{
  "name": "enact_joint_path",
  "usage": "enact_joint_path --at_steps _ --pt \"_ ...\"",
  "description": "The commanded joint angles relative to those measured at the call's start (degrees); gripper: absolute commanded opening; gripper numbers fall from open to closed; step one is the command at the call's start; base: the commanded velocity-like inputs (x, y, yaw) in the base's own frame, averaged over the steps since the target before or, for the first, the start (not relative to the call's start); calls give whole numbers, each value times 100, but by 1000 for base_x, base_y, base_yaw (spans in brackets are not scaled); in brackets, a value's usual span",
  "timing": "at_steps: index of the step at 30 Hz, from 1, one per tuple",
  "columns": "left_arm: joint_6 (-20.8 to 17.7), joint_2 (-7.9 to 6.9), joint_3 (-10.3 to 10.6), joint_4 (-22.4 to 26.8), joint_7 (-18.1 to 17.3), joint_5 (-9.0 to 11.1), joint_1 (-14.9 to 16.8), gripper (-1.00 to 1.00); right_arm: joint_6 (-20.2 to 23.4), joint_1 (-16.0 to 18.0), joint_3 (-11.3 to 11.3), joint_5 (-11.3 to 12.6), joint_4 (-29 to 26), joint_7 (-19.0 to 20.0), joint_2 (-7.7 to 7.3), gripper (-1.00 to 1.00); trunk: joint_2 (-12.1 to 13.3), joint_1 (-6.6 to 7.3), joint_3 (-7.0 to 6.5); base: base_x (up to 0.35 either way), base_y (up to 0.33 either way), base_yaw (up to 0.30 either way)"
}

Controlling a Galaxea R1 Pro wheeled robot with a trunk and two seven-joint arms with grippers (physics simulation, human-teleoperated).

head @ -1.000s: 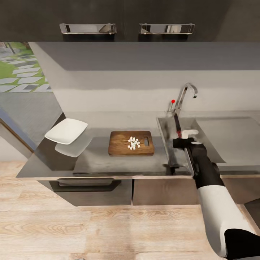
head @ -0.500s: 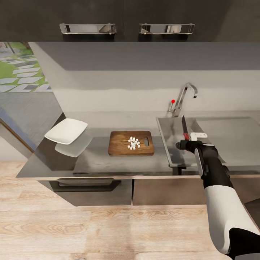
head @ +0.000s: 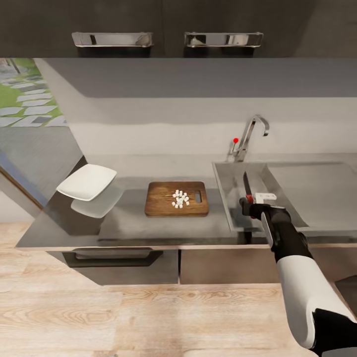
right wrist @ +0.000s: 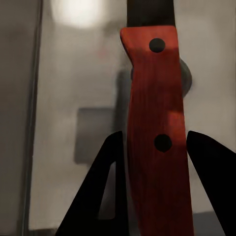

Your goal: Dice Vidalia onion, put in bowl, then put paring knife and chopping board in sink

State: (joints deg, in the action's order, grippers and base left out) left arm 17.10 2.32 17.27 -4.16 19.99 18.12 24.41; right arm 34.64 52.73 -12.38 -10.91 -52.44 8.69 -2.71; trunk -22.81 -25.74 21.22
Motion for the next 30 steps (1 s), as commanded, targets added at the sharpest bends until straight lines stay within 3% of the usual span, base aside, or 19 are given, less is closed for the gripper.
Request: enact_joint_path --at_steps 1,10,23,30 --pt "39 6 49 -28 5 46 11 100 15 4 -14 -61 55 49 -4 -100 -11 -5 9 176 -179 0" --pt "31 5 49 -26 5 51 11 100 -207 8 -5 -61 454 40 23 -100 -11 -5 9 112 -71 0" --pt "37 9 49 -24 5 52 11 100 -328 8 -1 -61 725 29 50 -100 -11 -5 9 246 -12 0" --pt "36 23 49 -24 5 52 13 100 -522 5 -1 -61 1108 17 59 -100 -11 -5 9 40 0 0"
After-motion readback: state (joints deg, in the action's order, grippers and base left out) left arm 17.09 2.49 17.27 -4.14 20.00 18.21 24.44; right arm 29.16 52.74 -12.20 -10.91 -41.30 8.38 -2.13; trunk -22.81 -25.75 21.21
